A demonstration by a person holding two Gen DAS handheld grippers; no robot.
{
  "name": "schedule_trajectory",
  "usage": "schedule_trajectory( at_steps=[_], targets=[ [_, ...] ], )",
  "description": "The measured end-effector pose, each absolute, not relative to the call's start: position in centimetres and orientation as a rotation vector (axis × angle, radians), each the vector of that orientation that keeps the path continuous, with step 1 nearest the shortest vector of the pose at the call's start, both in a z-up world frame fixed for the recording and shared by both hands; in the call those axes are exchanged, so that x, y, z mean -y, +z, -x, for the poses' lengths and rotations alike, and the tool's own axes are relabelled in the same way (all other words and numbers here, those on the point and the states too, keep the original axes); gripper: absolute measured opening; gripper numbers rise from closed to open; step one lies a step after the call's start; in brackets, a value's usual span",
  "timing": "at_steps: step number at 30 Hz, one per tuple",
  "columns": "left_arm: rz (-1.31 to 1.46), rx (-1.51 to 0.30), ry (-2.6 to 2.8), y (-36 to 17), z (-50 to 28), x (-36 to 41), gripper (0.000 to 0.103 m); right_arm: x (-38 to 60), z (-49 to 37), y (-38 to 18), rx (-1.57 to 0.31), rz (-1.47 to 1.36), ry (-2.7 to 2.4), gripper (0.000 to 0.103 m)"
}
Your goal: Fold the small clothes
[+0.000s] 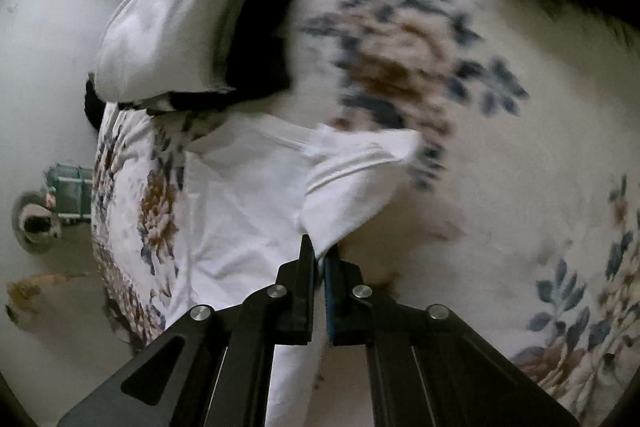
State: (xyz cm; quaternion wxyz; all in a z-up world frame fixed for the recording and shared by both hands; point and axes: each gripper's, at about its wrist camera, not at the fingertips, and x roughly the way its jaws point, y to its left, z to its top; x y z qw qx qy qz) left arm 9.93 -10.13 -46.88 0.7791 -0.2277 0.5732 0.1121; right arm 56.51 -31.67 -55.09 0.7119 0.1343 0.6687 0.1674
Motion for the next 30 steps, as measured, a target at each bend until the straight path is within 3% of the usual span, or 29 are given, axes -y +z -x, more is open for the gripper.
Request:
schedule_trajectory(
  at_steps=[5,12,19,22,24,25,26,28,30],
  targets=[
    [0.571,-1.232,0.297,-48.7,-10.8,1.8,0.003,21.6,-58.5,-55.0,-1.473,-0.188,0.372,0.004],
    [0.68,-1.307,0.309,-54.8,-11.5,-7.7,0.003,9.4,-59.8,-59.9,-1.494,0.018,0.309,0.004],
    [0.816,-1.38,0.223,-57.2,-9.3,-11.9,0.011,5.8,-59.5,-63.1,-1.522,0.144,0.24,0.004],
    [0.824,-1.431,0.289,-57.3,-5.5,-14.0,0.015,6.2,-59.2,-62.7,-1.556,0.11,0.267,0.011],
    [0.829,-1.459,0.342,-57.4,-2.8,-15.5,0.013,6.9,-58.6,-62.0,-1.563,0.099,0.277,0.027],
    [0.837,-1.471,0.359,-57.3,-1.8,-15.9,0.013,7.2,-58.3,-61.6,-1.561,0.095,0.289,0.043],
    [0.851,-1.479,0.382,-57.3,-1.0,-16.5,0.013,7.5,-57.9,-61.2,-1.558,0.088,0.307,0.048],
    [0.91,-1.448,0.396,-56.6,0.0,-17.2,0.014,8.2,-56.7,-60.3,-1.555,0.088,0.319,0.053],
    [0.948,-1.4,0.373,-55.5,-0.2,-16.9,0.024,8.9,-55.1,-59.2,-1.552,0.069,0.341,0.054]
  ],
)
